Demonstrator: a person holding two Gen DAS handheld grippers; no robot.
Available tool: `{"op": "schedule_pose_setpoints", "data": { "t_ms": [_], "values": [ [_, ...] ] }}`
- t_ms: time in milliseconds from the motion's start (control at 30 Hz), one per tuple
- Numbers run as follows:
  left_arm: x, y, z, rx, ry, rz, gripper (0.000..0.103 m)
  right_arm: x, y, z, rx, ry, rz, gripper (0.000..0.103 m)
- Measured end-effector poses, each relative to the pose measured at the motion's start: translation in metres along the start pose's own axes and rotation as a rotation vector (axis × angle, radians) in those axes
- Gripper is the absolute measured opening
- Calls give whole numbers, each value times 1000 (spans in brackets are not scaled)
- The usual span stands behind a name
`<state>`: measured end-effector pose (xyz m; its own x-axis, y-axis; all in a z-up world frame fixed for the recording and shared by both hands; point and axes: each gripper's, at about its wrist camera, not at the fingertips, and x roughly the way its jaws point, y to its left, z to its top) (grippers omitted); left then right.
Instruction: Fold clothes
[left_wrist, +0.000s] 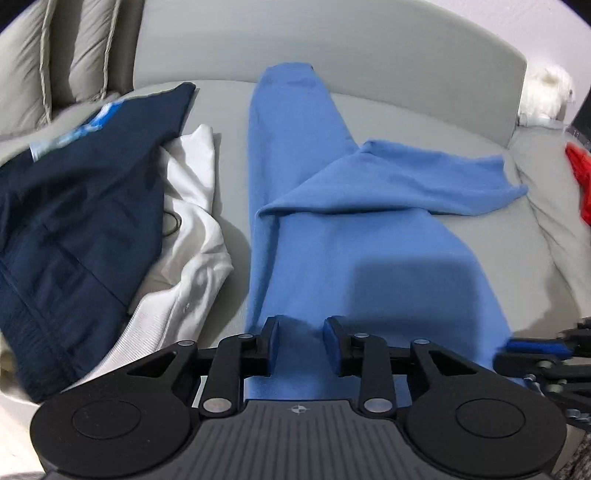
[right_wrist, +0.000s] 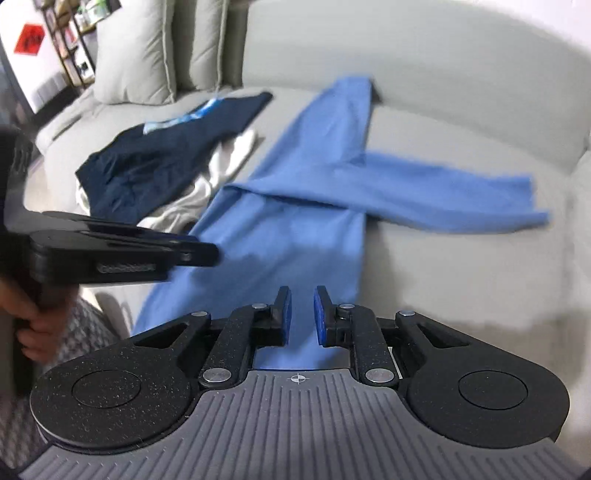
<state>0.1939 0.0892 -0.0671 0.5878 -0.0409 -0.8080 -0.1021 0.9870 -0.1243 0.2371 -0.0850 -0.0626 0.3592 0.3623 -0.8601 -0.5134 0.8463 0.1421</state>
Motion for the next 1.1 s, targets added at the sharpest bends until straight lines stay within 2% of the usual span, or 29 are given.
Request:
{"op": "schedule_pose_setpoints", "data": {
  "t_ms": [33, 100, 133, 200, 233, 267, 300, 433, 500, 533, 567, 600, 667, 700, 733, 767, 867, 967, 1100],
  "values": [
    [-7, -5, 1, 25, -45, -12, 25, 13, -4, -7, -6, 47, -50, 17],
    [-14, -12, 1, 59, -96, -50, 22, 0, -14, -14, 61, 25, -58, 19],
    [-16, -15, 2, 58, -103, -107, 22, -17, -25, -23, 134, -5, -107, 22],
    [-12, -14, 4, 15, -79, -173, 22, -31, -29, -31, 152, -42, -89, 24],
    [-11, -13, 4, -5, -69, -189, 23, -37, -38, -40, 217, -64, -1, 30],
    [-9, -14, 4, -24, -58, -186, 23, -37, -41, -43, 241, -64, 28, 37],
    [-6, -15, 3, -29, -47, -158, 23, -34, -46, -49, 302, -67, 93, 38],
    [12, -10, 2, -45, 29, -64, 22, -15, -50, -65, 413, -47, 242, 46],
    [11, -8, 2, -35, 34, -53, 22, -12, -29, -70, 378, -59, 180, 19],
    [12, -6, 1, -33, 34, -50, 22, -14, -27, -69, 370, -56, 172, 11],
    [13, -5, 1, -30, 34, -48, 22, -19, -15, -62, 326, -45, 113, 8],
    [13, -5, 0, -28, 32, -48, 21, -23, -12, -61, 316, -35, 90, 8],
    [8, -11, 5, -9, 10, -56, 20, -32, -7, -59, 297, -15, 46, 9],
    [2, -12, 9, -7, -16, -78, 23, -32, -7, -58, 282, -1, 48, 11],
    [-6, -12, 15, -10, -55, -103, 26, -32, -7, -57, 266, 14, 50, 18],
    [-14, -13, 21, -9, -93, -125, 35, -32, -8, -56, 253, 26, 52, 34],
    [-15, -24, 45, 24, -152, -131, 38, -42, -34, -30, 323, -118, -13, 43],
    [16, -38, 85, 52, -150, -106, 38, -51, -61, -4, 393, -261, -79, 45],
    [57, -48, 124, 45, -124, -56, 38, -23, -120, 25, 579, -318, -157, 45]
  ]
}}
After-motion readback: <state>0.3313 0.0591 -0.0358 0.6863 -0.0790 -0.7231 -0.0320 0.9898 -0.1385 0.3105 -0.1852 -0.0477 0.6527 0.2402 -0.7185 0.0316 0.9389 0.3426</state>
